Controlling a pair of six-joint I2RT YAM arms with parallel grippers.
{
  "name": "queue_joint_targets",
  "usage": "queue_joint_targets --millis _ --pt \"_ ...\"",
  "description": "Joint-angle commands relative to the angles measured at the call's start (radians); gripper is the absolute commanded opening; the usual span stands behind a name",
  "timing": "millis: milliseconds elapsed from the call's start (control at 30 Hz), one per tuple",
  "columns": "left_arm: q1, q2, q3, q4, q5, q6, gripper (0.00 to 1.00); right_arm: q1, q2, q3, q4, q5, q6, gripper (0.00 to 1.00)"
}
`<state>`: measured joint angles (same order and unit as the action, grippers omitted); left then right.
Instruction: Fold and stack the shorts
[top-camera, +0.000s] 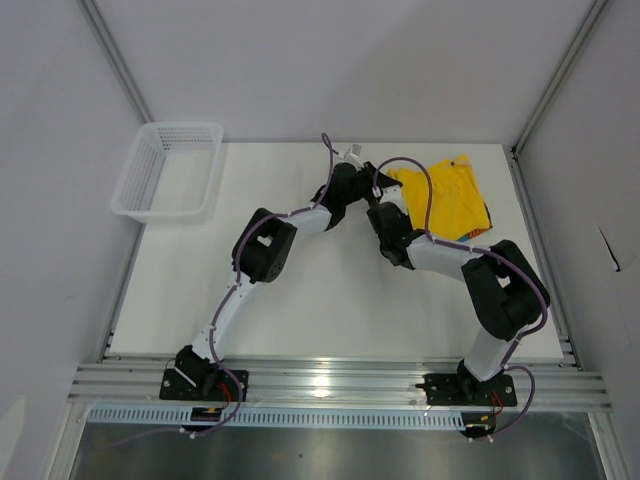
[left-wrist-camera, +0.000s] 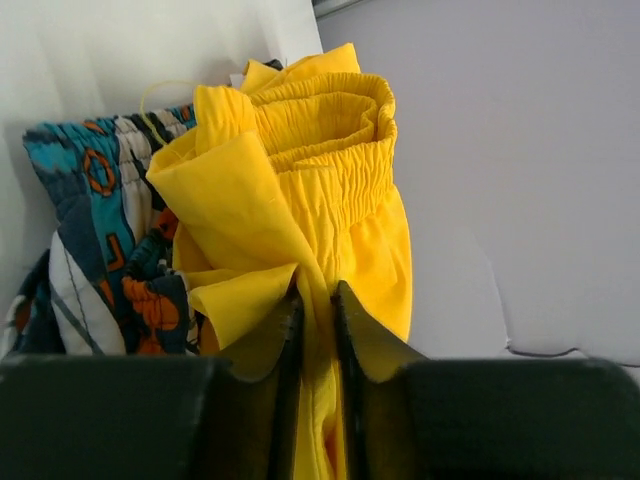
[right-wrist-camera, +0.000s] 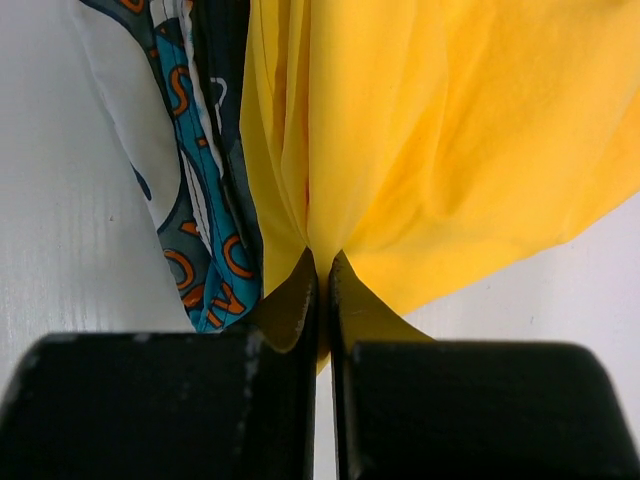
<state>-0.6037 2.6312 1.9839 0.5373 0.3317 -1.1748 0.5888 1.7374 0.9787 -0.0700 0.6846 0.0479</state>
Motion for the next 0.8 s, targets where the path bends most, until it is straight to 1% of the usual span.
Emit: queue_joint_targets --millis 0,33,100,133,200,233,267,433,500,533,633,767 --pt "0.015 -0.071 0.069 -0.005 -0.092 0.163 0.21 -0.010 -0.041 -0.012 -0.011 -0.010 0.009 0.00" --pt "0.016 -0.083 0.066 -0.032 -0.105 0.179 0.35 -0.012 -0.042 -0.012 -0.010 -0.014 0.009 0.00" --pt "0.022 -0.118 0.058 -0.062 -0.114 0.222 0.46 -0.020 -0.045 -0.014 -0.013 -0.019 0.012 0.00" --pt "0.024 -0.132 0.037 -0.074 -0.123 0.228 0.65 -0.023 -0.045 -0.011 -0.014 -0.025 0.015 0.00" --pt "0.030 -0.181 0.010 -0.112 -0.128 0.224 0.79 -0.030 -0.042 -0.009 -0.017 -0.036 0.017 0.00" --pt "0.031 -0.197 -0.025 -0.114 -0.125 0.215 0.96 -0.032 -0.041 -0.006 -0.020 -0.043 0.020 0.00" --pt "0.041 -0.215 -0.060 -0.123 -0.117 0.192 0.99 -0.033 -0.041 -0.005 -0.021 -0.045 0.018 0.00" --pt "0.056 -0.344 -0.222 -0.158 -0.118 0.127 0.99 -0.037 -0.045 -0.006 -0.021 -0.051 0.021 0.00" --pt "0.055 -0.365 -0.263 -0.168 -0.108 0.095 0.99 -0.038 -0.044 -0.006 -0.020 -0.054 0.021 0.00" --pt "0.053 -0.373 -0.281 -0.165 -0.079 0.066 0.99 -0.038 -0.045 -0.006 -0.019 -0.057 0.021 0.00" --pt "0.051 -0.349 -0.284 -0.163 -0.039 0.014 0.99 -0.040 -0.048 -0.006 -0.021 -0.059 0.021 0.00" --pt "0.044 -0.297 -0.276 -0.122 0.013 -0.078 0.99 -0.041 -0.059 -0.014 -0.014 -0.063 0.024 0.00"
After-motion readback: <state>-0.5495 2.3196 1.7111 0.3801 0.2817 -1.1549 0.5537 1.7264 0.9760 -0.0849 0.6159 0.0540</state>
